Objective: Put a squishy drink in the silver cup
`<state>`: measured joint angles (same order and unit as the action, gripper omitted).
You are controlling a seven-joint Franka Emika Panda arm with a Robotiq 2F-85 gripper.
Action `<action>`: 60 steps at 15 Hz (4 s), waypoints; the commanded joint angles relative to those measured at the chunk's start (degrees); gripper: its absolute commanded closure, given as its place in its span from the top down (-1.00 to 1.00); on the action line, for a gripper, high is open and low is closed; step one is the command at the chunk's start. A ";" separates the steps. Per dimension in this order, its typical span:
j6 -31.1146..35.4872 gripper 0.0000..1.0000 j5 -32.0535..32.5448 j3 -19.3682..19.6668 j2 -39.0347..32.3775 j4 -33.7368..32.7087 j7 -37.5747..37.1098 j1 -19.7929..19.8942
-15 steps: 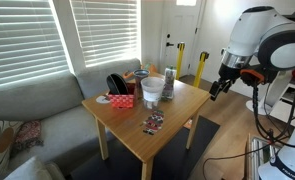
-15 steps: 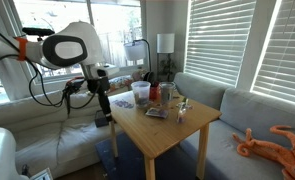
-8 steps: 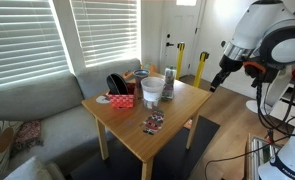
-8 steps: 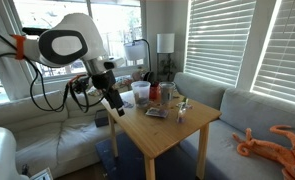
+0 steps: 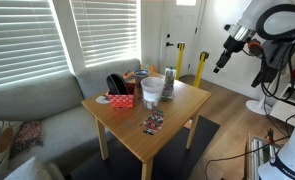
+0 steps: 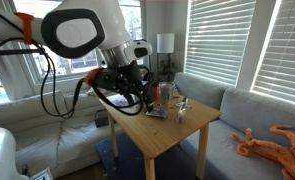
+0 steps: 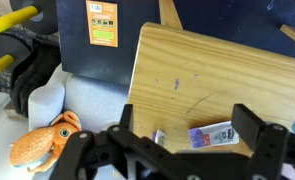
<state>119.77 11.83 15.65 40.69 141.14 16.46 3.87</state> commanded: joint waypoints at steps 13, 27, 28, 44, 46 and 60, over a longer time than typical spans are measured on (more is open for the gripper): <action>5.11 1.00 -8.31 -0.96 -9.12 -9.70 -2.19 -1.36; -0.09 1.00 -13.70 -1.10 -28.82 -28.31 10.86 -0.54; -0.09 1.00 -13.69 -1.17 -28.55 -28.23 10.85 -0.52; 0.14 1.00 -17.21 -0.10 -30.18 -29.09 13.20 -0.67; 0.25 1.00 -19.27 0.42 -32.36 -29.78 14.31 -0.31; 0.93 0.15 -28.28 -3.59 -48.40 -40.39 28.33 5.45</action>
<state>123.19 -13.99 14.28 -4.54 105.26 41.93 7.08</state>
